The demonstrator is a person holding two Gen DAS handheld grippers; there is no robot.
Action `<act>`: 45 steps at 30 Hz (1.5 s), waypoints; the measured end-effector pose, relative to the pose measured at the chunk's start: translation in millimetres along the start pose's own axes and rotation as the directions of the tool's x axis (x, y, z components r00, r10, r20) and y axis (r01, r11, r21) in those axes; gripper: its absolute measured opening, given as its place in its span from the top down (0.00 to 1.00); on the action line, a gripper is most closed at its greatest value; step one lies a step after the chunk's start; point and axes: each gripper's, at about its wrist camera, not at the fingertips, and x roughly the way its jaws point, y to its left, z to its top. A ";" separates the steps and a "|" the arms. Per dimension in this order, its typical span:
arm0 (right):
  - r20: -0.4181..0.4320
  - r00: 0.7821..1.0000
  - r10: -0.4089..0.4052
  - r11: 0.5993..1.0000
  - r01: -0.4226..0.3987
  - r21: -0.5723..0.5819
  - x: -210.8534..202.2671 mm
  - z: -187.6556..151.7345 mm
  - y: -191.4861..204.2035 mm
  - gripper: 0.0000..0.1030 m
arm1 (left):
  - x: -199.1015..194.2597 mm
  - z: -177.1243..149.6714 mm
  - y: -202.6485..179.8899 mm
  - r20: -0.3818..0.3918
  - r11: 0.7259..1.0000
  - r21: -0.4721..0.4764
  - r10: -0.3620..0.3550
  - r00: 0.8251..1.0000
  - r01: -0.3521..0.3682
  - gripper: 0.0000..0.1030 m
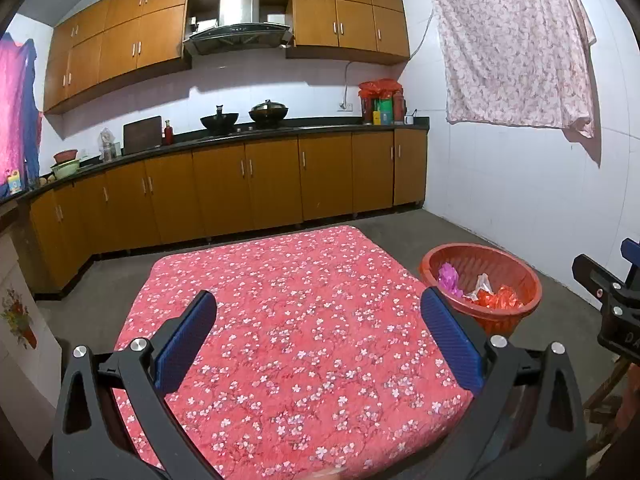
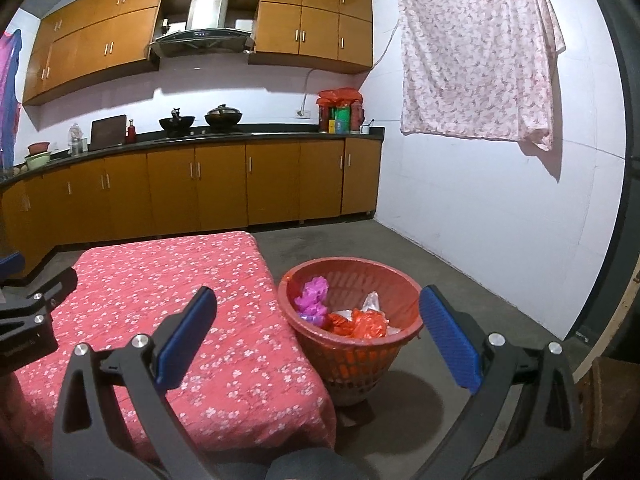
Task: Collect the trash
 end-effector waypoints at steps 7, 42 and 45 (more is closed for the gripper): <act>-0.025 0.999 0.021 1.000 -0.021 0.007 -2.4 -11.6 3.6 0.04 | -5.1 -8.0 -1.4 -0.004 1.000 0.007 -0.002 1.000 0.002 0.02; -0.068 0.997 0.024 0.998 -0.020 0.055 9.9 -20.1 -6.3 0.04 | -5.8 -13.5 3.8 -0.052 1.000 -0.020 -0.017 0.999 0.016 0.02; -0.068 0.997 0.023 0.998 -0.020 0.056 10.2 -20.5 -6.6 0.04 | -5.5 -13.5 3.6 -0.051 1.000 -0.020 -0.016 0.999 0.015 0.02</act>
